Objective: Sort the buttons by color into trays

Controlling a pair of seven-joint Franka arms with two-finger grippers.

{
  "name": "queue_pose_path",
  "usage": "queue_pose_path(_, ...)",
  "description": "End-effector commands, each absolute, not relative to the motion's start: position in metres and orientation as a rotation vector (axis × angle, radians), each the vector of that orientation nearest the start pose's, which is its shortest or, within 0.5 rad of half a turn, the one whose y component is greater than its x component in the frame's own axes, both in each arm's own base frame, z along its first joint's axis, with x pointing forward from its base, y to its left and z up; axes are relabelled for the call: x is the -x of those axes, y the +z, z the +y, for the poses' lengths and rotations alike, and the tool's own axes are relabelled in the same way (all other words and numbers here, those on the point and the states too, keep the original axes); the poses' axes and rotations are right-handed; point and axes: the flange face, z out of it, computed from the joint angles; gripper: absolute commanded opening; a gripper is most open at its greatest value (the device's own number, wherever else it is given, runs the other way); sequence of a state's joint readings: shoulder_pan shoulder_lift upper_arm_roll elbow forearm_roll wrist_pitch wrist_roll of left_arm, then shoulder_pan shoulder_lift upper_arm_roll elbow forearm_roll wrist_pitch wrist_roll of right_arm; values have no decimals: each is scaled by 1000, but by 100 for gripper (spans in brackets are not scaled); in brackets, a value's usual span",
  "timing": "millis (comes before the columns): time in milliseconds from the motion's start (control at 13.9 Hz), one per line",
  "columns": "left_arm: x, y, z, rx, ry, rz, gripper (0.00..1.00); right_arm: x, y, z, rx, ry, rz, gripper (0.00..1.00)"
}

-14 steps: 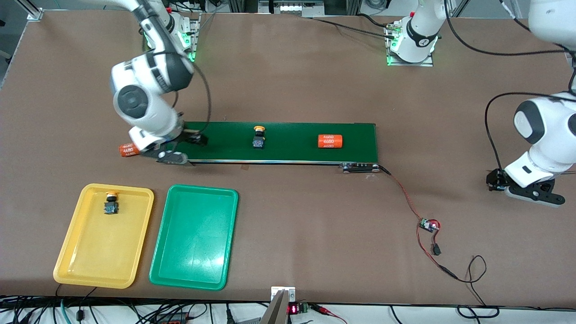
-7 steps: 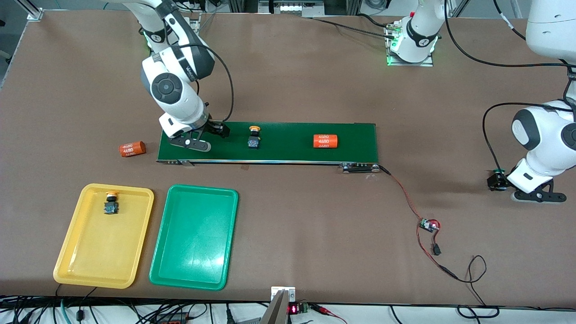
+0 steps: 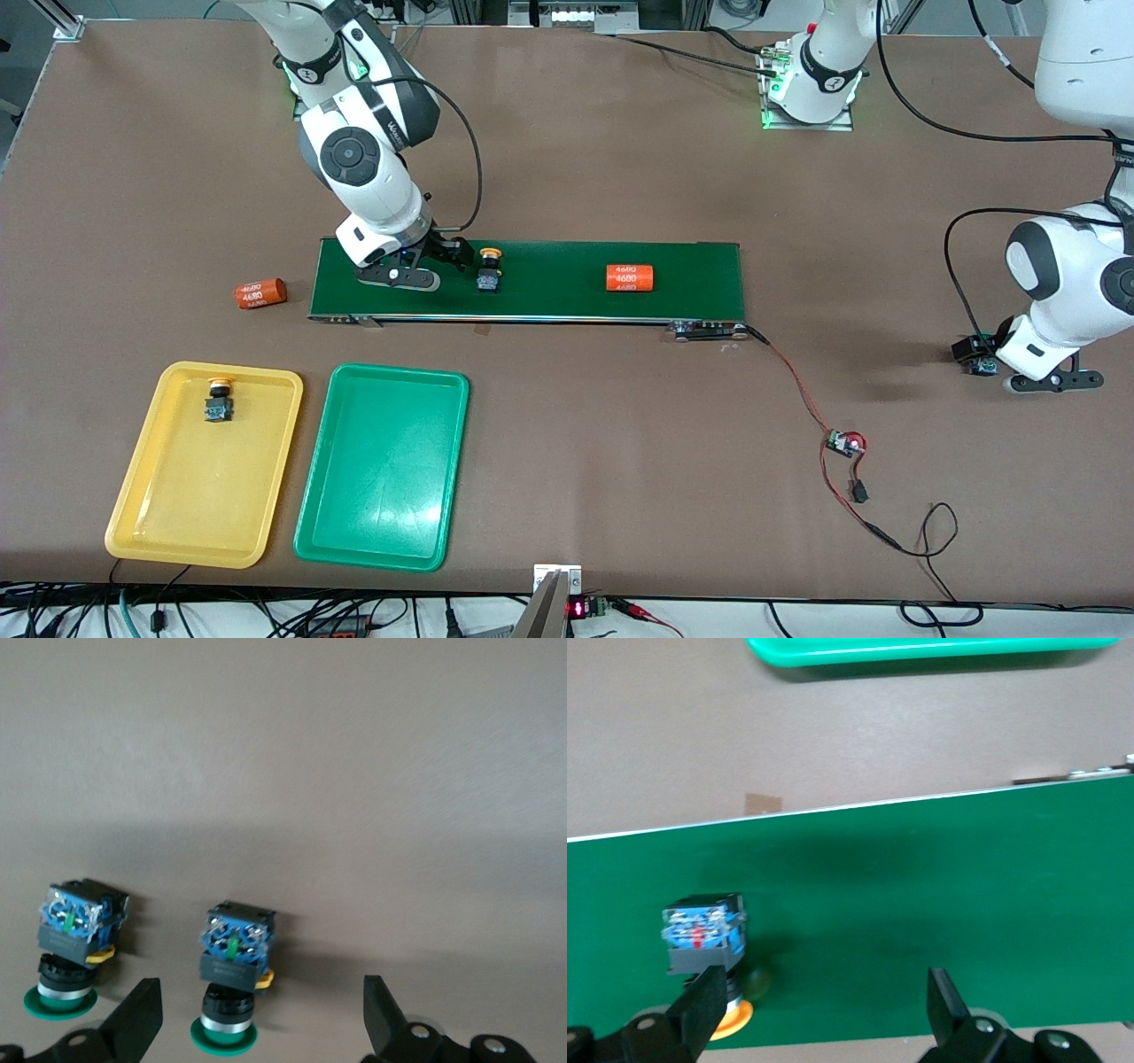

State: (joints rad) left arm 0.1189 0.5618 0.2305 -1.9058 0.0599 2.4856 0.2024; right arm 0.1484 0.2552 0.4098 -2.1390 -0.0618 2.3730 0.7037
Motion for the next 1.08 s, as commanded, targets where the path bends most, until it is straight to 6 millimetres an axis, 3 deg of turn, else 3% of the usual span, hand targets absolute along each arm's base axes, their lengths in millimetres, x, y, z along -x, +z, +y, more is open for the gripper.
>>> queue_pose_path(0, -596, 186, 221, 3012, 70, -80, 100, -482, 291, 303, 3087, 34, 112, 100)
queue_pose_path(215, -592, 171, 225, 3042, 88, -47, 100, -479, 288, 308, 3084, 34, 96, 100)
queue_pose_path(359, -605, 174, 228, 3033, 60, 3, 99, -478, 285, 312, 3074, 26, 90, 100)
queue_pose_path(646, -608, 176, 227, 3031, 51, 38, 97, -480, 279, 313, 3066, 24, 94, 100)
queue_pose_path(789, -608, 176, 228, 3028, 53, 43, 84, -485, 268, 312, 3042, 5, 110, 100)
queue_pose_path(932, -608, 176, 228, 3026, 57, 48, 79, -487, 260, 313, 3026, -7, 113, 100)
queue_pose_path(1004, -608, 176, 228, 3020, 58, 63, 68, -487, 257, 312, 3028, 2, 115, 100)
